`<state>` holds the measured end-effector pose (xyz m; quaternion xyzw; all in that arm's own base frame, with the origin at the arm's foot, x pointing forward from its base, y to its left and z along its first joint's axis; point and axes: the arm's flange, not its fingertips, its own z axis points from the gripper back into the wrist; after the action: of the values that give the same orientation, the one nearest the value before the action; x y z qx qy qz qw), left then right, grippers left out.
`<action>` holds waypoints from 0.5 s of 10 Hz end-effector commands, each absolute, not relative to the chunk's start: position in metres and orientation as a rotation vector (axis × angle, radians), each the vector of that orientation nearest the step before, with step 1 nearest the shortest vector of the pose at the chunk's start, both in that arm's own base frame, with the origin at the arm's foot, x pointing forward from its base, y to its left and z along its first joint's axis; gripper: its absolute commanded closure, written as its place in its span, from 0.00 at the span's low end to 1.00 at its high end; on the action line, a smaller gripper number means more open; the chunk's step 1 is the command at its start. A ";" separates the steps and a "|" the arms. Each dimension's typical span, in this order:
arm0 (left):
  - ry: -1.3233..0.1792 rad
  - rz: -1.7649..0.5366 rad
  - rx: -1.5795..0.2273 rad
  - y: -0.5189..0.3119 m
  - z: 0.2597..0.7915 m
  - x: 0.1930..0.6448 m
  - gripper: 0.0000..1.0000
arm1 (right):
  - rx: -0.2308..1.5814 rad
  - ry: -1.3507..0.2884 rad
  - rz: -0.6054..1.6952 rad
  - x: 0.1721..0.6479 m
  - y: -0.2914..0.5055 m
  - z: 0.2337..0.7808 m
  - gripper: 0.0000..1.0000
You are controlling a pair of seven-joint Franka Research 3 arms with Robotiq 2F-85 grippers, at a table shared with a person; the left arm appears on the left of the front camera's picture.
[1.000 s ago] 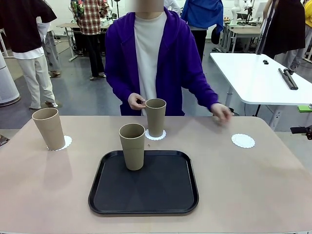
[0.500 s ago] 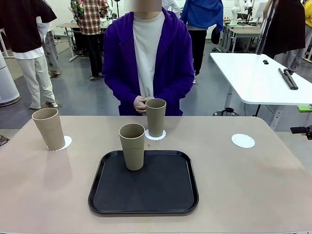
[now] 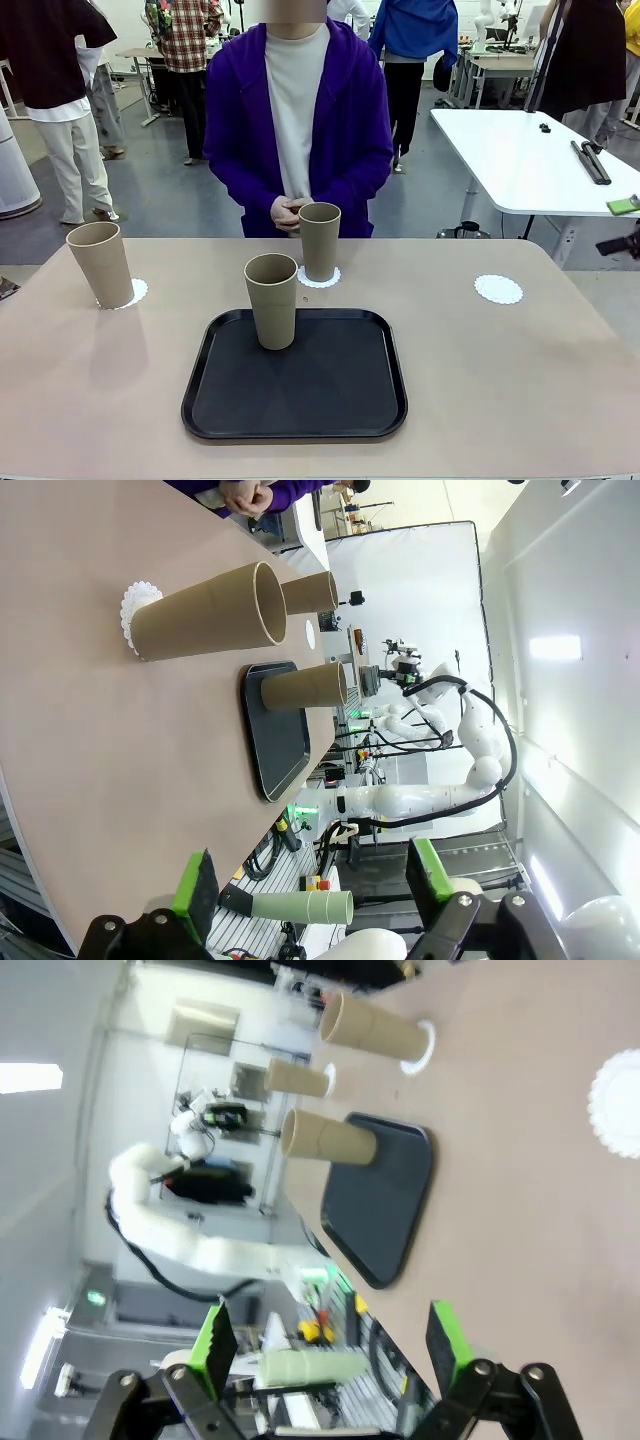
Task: Place coasters on the table and set cups on them.
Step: Take one Reusable plastic cup from the Flat Tray and place it on a coaster set by the human.
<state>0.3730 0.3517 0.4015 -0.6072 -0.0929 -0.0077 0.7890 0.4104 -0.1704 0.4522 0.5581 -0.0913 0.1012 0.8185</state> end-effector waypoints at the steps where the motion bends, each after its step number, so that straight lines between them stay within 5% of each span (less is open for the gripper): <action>1: -0.197 -0.007 -1.304 0.352 0.402 0.372 0.00 | 0.999 -0.162 0.336 0.439 -0.150 0.500 0.00; 5: -0.197 -0.007 -1.304 0.352 0.402 0.372 0.00 | 0.599 -0.186 0.647 0.453 0.007 0.565 0.00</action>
<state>0.3729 0.3518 0.4012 -0.6075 -0.0929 -0.0075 0.7888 0.4556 -0.0151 0.5827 0.3359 -0.0843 0.3045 0.8873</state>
